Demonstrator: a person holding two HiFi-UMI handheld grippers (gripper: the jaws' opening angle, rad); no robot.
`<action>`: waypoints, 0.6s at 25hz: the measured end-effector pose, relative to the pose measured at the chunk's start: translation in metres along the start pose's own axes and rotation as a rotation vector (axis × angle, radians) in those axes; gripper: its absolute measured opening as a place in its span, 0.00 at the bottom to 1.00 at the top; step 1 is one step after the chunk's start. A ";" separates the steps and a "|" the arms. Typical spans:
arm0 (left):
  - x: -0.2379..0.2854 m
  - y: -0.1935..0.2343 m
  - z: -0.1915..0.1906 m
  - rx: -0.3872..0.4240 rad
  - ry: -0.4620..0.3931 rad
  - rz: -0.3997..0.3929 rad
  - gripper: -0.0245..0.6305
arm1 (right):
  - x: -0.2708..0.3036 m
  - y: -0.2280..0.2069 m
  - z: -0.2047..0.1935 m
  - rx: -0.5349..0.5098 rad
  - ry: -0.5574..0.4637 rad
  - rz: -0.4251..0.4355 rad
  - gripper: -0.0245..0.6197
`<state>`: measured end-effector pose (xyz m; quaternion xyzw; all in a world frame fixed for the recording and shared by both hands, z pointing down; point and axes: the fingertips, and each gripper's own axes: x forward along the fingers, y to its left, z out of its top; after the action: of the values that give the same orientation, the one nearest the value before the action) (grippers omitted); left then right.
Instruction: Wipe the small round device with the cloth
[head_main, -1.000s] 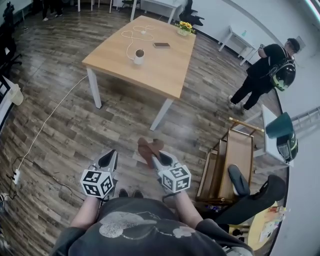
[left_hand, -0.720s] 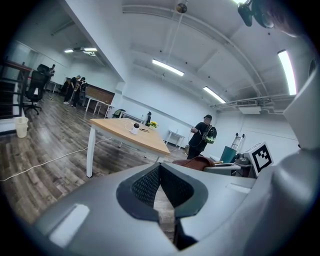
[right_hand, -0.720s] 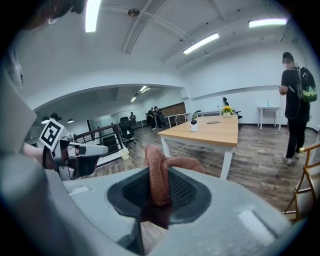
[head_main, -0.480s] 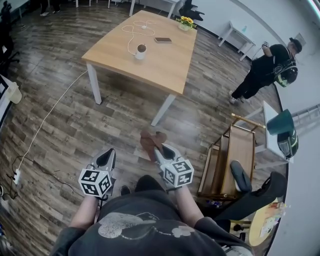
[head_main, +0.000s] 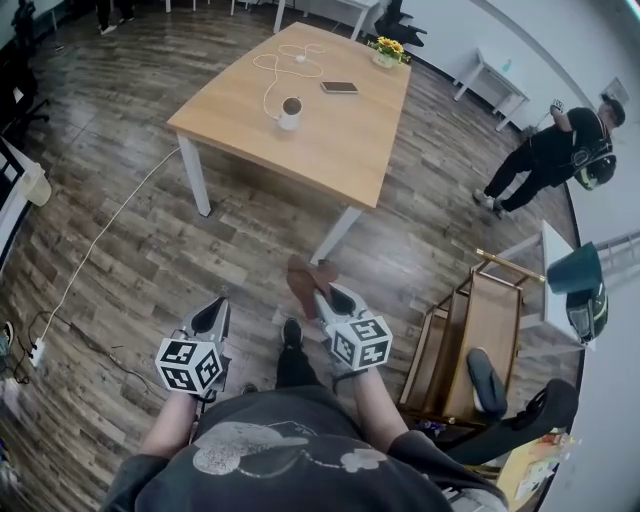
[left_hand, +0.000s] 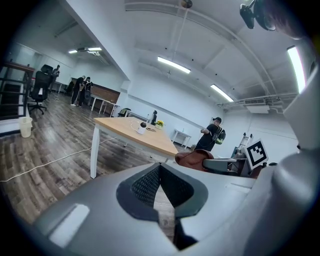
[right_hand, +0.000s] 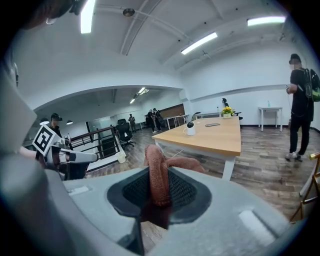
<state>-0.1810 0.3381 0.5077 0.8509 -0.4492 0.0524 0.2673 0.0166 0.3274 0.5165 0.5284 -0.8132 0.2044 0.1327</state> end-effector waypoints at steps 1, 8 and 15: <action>0.009 -0.001 0.005 0.004 -0.003 0.002 0.07 | 0.007 -0.008 0.006 0.001 -0.005 0.006 0.15; 0.084 -0.010 0.046 0.029 -0.021 0.013 0.07 | 0.050 -0.071 0.046 0.020 -0.023 0.035 0.15; 0.151 -0.024 0.073 0.030 -0.030 0.031 0.07 | 0.073 -0.142 0.069 0.044 -0.008 0.036 0.15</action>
<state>-0.0835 0.2011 0.4856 0.8484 -0.4654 0.0506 0.2471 0.1172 0.1855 0.5146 0.5174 -0.8184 0.2225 0.1138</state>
